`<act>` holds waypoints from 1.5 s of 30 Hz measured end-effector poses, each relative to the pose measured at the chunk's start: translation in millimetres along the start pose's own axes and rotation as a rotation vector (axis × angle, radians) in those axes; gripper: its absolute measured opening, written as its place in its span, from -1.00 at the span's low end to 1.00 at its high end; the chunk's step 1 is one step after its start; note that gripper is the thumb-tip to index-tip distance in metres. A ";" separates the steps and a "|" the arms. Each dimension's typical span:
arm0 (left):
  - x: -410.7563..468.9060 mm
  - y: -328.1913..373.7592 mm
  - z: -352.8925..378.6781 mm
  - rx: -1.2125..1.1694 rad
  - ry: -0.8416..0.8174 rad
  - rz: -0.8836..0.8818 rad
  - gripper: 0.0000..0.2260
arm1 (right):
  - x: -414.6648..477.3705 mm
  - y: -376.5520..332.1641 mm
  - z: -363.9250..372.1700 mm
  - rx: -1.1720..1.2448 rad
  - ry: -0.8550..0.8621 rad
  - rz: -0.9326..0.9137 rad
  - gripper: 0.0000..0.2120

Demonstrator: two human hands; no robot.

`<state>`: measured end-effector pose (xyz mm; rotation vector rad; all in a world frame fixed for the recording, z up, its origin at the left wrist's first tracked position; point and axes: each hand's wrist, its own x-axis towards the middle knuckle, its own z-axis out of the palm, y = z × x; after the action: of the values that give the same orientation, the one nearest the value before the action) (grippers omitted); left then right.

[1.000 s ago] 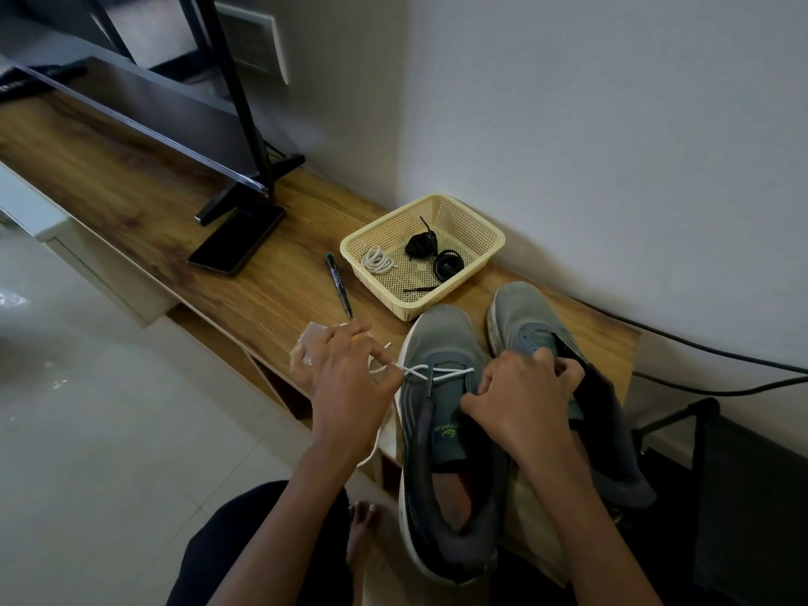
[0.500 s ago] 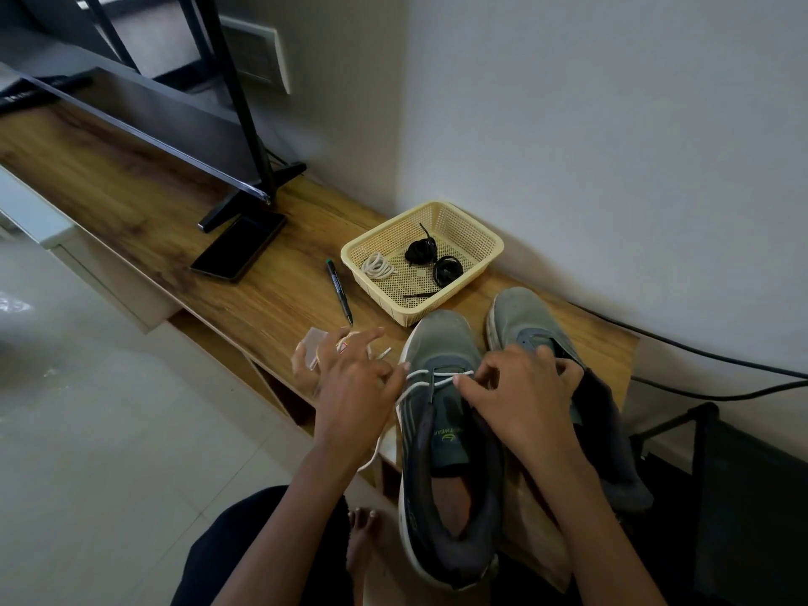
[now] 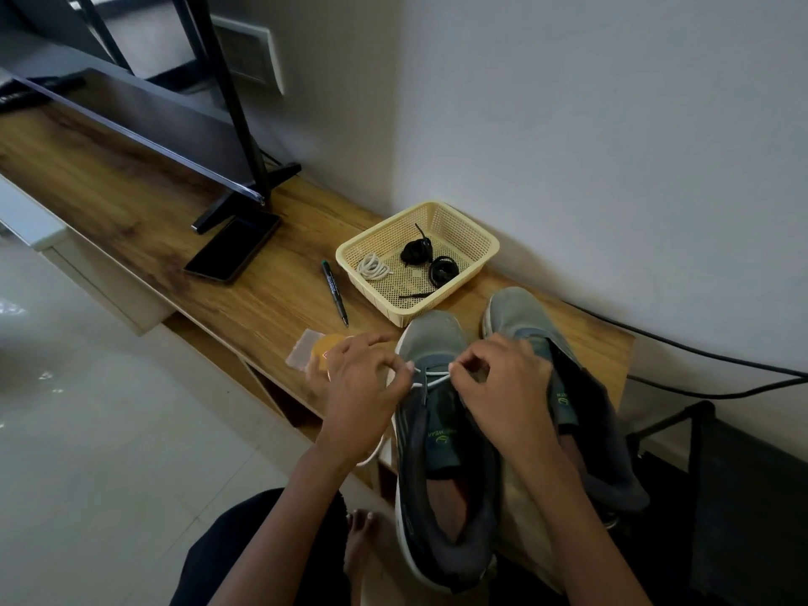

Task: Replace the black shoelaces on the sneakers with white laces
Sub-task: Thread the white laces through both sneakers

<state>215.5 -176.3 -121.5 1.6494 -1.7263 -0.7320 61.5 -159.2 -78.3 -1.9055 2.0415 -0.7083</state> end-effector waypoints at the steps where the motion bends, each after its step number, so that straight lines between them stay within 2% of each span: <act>1: 0.8 2.7 0.7 -0.076 -0.021 -0.017 -0.78 | 0.2 -1.2 1.7 0.022 -0.012 -0.013 -0.89; 4: 1.0 14.3 -1.7 -0.374 0.013 -0.020 -0.77 | 1.5 -4.7 10.5 0.058 -0.030 -0.088 -0.79; 6: -0.8 21.8 -3.4 -0.490 0.036 0.049 -0.76 | 3.3 -8.1 16.3 0.077 -0.037 -0.141 -0.72; 10: -3.9 27.2 -3.1 -0.398 0.052 0.172 -0.76 | 5.0 -15.5 20.0 0.244 -0.076 -0.161 -0.55; 13: -4.3 21.5 -4.2 -0.403 0.024 0.153 -0.76 | 6.4 -12.6 20.8 0.405 0.000 -0.117 -0.80; 15: -6.3 24.9 -10.3 -0.511 0.022 0.072 -0.73 | 8.8 -7.3 18.8 0.499 0.101 -0.048 -0.93; 19: -6.1 25.0 -23.2 -0.846 0.198 -0.153 -0.65 | 12.5 1.9 14.6 0.578 0.209 0.102 -0.90; 21: -3.5 18.2 -25.3 -1.012 0.279 -0.200 -0.59 | 13.6 4.2 15.8 0.631 0.230 0.154 -0.92; 24: -1.8 16.3 -24.3 -1.167 0.300 -0.213 -0.68 | 13.9 4.5 15.9 0.660 0.196 0.181 -0.90; 27: -6.9 26.0 -20.9 -1.105 0.225 -0.139 -0.79 | 12.8 -4.0 8.5 0.644 0.100 0.081 -0.71; 30: -9.8 30.4 -16.1 -0.830 0.182 -0.005 -0.79 | 7.6 -16.5 -0.8 0.581 0.024 -0.111 -0.57; 33: -10.1 32.0 -13.3 -0.689 0.114 0.149 -0.76 | 3.9 -24.7 -5.0 0.472 0.038 -0.241 -0.49; 36: -9.5 31.3 -11.8 -0.641 0.097 0.179 -0.79 | 3.9 -23.1 -5.7 0.383 0.065 -0.317 -0.31; 38: -9.2 30.2 -12.0 -0.623 0.103 0.163 -0.78 | 4.6 -20.3 -5.4 0.399 0.060 -0.331 -0.40; 41: -9.3 28.1 -11.6 -0.612 0.080 0.155 -0.80 | 6.2 -17.0 -4.5 0.420 0.100 -0.360 -0.80; 45: -12.0 34.3 -12.8 -0.671 0.054 0.115 -0.78 | 9.1 -14.3 -2.6 0.380 0.138 -0.385 -0.78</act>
<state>203.3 -161.9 -88.0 1.0868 -1.3169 -1.0547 71.5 -167.9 -67.5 -2.0724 1.4738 -1.2490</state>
